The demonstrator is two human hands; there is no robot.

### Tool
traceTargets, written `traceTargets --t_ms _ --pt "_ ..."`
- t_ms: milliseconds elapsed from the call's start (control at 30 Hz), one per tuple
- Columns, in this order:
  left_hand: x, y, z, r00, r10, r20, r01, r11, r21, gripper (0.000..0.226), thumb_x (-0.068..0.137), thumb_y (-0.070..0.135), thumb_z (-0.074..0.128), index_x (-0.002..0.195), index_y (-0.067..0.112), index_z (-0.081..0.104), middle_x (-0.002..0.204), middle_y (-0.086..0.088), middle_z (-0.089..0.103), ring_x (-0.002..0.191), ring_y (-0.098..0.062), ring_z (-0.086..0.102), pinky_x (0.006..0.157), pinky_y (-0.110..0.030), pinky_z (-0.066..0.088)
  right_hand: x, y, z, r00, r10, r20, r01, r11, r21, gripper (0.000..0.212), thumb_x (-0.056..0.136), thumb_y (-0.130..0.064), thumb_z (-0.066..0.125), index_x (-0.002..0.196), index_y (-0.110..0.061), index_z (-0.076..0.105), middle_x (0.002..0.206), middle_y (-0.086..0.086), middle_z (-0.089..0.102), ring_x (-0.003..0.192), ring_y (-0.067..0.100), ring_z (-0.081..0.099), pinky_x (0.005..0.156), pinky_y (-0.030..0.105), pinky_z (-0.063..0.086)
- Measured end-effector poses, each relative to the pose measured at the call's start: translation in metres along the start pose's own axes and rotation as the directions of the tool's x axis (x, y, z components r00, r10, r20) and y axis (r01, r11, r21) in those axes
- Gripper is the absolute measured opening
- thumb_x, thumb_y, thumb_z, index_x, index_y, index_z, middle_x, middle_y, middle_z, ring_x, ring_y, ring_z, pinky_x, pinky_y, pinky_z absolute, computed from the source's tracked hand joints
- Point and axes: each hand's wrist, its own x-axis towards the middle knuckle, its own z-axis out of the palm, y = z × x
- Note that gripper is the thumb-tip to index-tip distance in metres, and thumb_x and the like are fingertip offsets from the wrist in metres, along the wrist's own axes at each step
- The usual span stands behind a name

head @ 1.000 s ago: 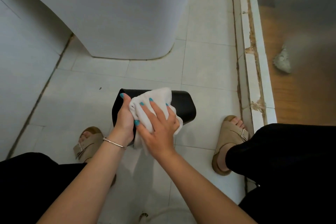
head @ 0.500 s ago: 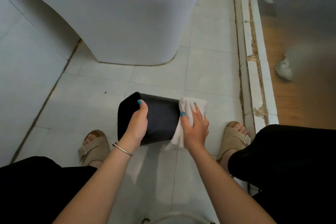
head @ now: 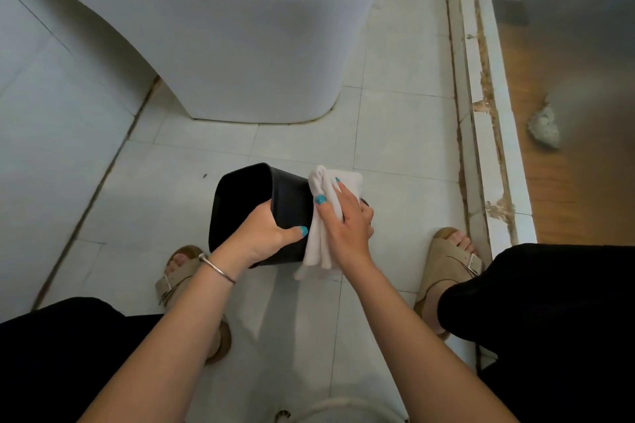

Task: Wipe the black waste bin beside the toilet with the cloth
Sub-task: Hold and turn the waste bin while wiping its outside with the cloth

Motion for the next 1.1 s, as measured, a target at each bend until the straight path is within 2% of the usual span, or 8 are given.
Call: traceTargets --t_ms 100,167,367,533,667,833,967,1100 --pt "0.001 0.011 0.003 0.976 0.099 -0.195 -0.056 0.975 0.213 0.08 0.076 0.021 0.077 0.143 0.019 0.033 0.131 0.003 0.053 0.123 -0.015 0.049 0.095 -0.022 0.04 0.01 0.0 -0.002 0.999 0.04 -0.022 -0.04 0.999 -0.026 0.051 0.083 -0.068 0.048 0.132 -0.054 0.044 0.133 -0.015 0.042 0.131 0.018 0.032 0.109 0.037 0.023" --pt "-0.002 0.017 0.007 0.932 0.179 -0.314 -0.083 0.951 0.297 0.098 0.079 0.025 0.075 0.151 0.025 0.009 0.142 -0.001 0.046 0.126 -0.016 0.045 0.093 -0.02 0.035 0.016 0.001 -0.004 0.995 0.092 -0.044 -0.094 0.995 -0.027 0.053 0.088 -0.065 0.049 0.137 -0.048 0.045 0.142 -0.002 0.044 0.132 0.021 0.035 0.11 0.039 0.027" --pt "-0.018 0.001 -0.007 0.971 0.215 0.103 -0.232 0.749 0.621 0.113 0.083 0.033 0.07 0.137 0.051 -0.027 0.131 -0.009 0.057 0.113 -0.022 0.059 0.094 -0.033 0.048 0.019 0.008 -0.021 0.964 0.247 -0.096 -0.233 0.962 0.142 0.048 0.091 -0.06 0.047 0.137 -0.048 0.044 0.141 0.006 0.039 0.124 0.029 0.04 0.108 0.041 0.031" --pt "-0.016 -0.005 -0.003 0.973 0.227 0.038 -0.22 0.871 0.44 0.093 0.089 0.026 0.064 0.148 0.039 -0.006 0.14 -0.003 0.047 0.13 -0.015 0.043 0.103 -0.024 0.033 0.023 0.008 -0.024 0.965 0.255 -0.068 -0.243 0.959 0.148 0.049 0.091 -0.061 0.047 0.138 -0.046 0.045 0.139 0.005 0.039 0.123 0.028 0.04 0.103 0.035 0.031" --pt "-0.011 -0.012 0.01 0.953 0.298 -0.063 -0.234 0.849 0.474 0.079 0.091 0.021 0.061 0.14 0.045 0.003 0.134 0.009 0.046 0.133 -0.02 0.023 0.111 -0.024 0.009 0.023 0.005 -0.019 0.961 0.256 -0.105 -0.243 0.962 0.123 0.05 0.091 -0.062 0.047 0.138 -0.046 0.044 0.137 0.004 0.041 0.122 0.028 0.042 0.093 0.03 0.029" --pt "-0.005 -0.007 0.008 0.944 0.316 -0.094 -0.232 0.841 0.489 0.071 0.088 0.015 0.065 0.138 0.037 0.018 0.117 0.014 0.049 0.118 -0.006 0.024 0.107 -0.026 0.01 0.016 -0.004 -0.009 0.959 0.225 -0.172 -0.218 0.974 0.063 0.046 0.091 -0.057 0.044 0.136 -0.046 0.041 0.138 0.001 0.043 0.127 0.024 0.034 0.1 0.038 0.033" --pt "0.001 -0.002 0.012 0.927 0.372 -0.053 -0.285 0.789 0.545 0.071 0.086 0.012 0.065 0.144 0.031 0.029 0.113 0.003 0.065 0.107 -0.009 0.045 0.105 -0.023 0.009 0.01 -0.035 -0.001 0.988 -0.022 -0.152 0.021 1.0 -0.008 0.051 0.087 -0.058 0.041 0.136 -0.047 0.042 0.141 -0.014 0.046 0.128 0.021 0.031 0.104 0.039 0.028" --pt "0.006 -0.004 0.005 0.924 0.38 -0.033 -0.306 0.79 0.531 0.058 0.084 0.008 0.063 0.135 0.028 0.044 0.109 0.016 0.058 0.112 -0.012 0.049 0.106 -0.025 0.01 0.005 -0.057 0.006 0.961 -0.271 -0.062 0.259 0.954 -0.154 0.049 0.084 -0.057 0.04 0.133 -0.054 0.044 0.146 -0.027 0.033 0.122 0.018 0.03 0.101 0.04 0.027"
